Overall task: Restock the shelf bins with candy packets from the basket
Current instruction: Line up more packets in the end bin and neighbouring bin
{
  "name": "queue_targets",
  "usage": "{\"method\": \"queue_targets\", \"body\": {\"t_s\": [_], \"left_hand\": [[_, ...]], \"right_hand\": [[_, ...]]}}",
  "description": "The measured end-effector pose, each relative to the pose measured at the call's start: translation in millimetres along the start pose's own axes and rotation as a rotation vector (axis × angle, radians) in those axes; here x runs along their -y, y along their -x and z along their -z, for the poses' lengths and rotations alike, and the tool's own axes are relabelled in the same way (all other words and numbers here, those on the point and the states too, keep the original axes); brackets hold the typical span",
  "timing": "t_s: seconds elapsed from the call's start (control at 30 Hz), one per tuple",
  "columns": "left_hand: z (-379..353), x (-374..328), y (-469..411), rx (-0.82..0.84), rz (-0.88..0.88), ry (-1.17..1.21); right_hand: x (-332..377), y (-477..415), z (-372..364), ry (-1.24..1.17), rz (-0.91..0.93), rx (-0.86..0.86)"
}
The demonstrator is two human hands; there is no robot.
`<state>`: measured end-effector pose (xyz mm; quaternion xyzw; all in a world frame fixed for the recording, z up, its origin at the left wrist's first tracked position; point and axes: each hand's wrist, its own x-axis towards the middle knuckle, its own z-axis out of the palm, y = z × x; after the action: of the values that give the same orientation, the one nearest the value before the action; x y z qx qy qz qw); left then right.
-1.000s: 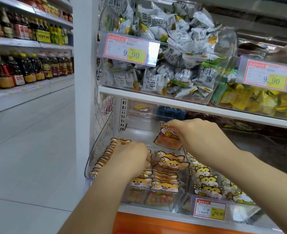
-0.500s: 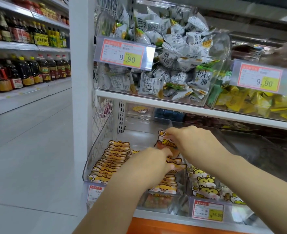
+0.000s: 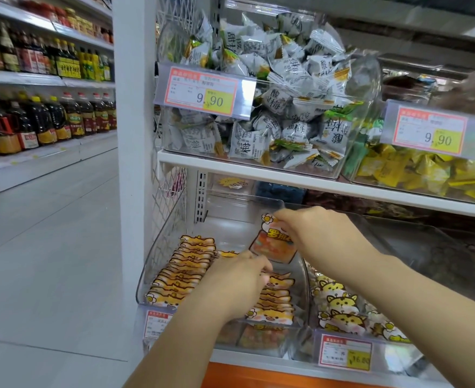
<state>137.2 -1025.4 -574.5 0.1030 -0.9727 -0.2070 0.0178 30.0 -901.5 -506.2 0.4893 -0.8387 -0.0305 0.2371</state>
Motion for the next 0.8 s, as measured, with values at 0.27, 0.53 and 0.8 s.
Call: {"method": "queue_targets", "body": {"t_s": [0.27,0.53,0.8], "left_hand": [[25,17,7,-0.140,0.064,0.106],[16,24,2,-0.211,0.139,0.096],[5,21,-5,-0.216,0.087,-0.078]], "right_hand": [[3,2,8,0.029,0.027,0.028],[5,0,10,0.030,0.068,0.017],[4,-2,11,0.047,0.078,0.005]]}}
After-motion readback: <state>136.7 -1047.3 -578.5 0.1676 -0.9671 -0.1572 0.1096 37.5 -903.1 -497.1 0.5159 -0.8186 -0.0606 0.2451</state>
